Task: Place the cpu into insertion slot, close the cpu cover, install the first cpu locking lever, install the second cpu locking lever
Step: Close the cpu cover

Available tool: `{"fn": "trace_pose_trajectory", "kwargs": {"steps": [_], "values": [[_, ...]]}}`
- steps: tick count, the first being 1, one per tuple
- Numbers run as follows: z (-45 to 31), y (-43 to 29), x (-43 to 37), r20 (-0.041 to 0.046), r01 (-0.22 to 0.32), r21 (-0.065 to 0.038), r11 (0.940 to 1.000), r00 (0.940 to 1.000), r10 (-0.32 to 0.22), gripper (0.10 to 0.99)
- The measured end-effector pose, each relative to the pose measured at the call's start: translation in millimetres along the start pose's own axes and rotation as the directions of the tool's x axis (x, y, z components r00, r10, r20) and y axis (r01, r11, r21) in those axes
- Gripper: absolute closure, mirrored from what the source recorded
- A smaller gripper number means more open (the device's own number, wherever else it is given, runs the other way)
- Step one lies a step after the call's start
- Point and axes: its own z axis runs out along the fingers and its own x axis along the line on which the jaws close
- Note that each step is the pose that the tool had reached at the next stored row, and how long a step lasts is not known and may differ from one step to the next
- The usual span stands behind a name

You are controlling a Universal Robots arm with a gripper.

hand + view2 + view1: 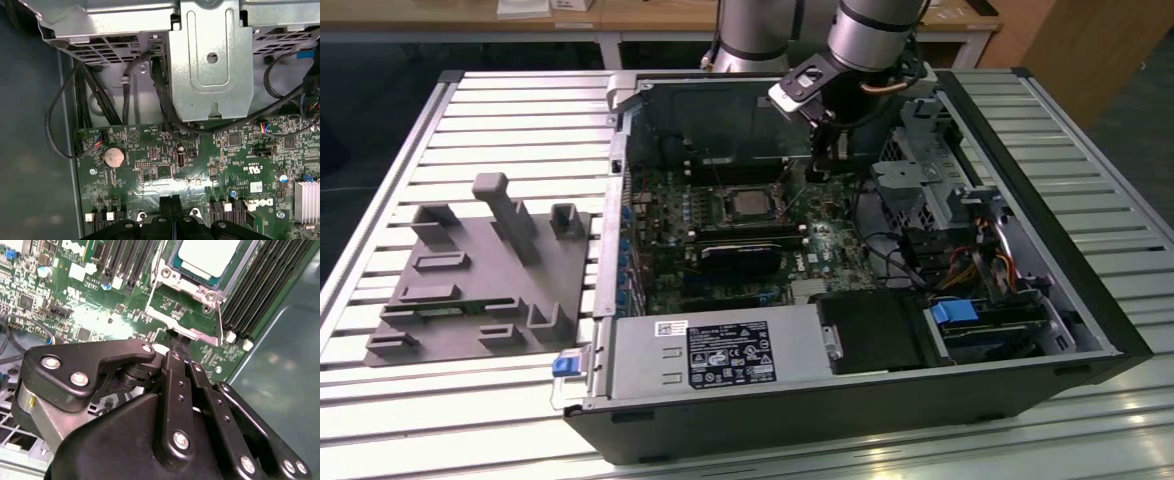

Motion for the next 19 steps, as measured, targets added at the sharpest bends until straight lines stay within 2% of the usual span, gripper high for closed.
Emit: {"fn": "trace_pose_trajectory", "kwargs": {"steps": [5, 7, 10, 19], "values": [[0.0, 0.0, 0.0, 0.0, 0.0, 0.001, 1.0, 1.0, 0.0, 0.984], [0.4, -2.1, -0.1, -0.0005, 0.0, -0.001, 1.0, 1.0, 0.0, 0.984], [1.1, -9.4, -0.8, -0.0008, 0.0, -0.008, 1.0, 1.0, 0.0, 0.984], [3.9, -33.8, -2.9, -0.0036, 0.0, -0.04, 0.9992, 1.0, 0.0, 0.984]]}}
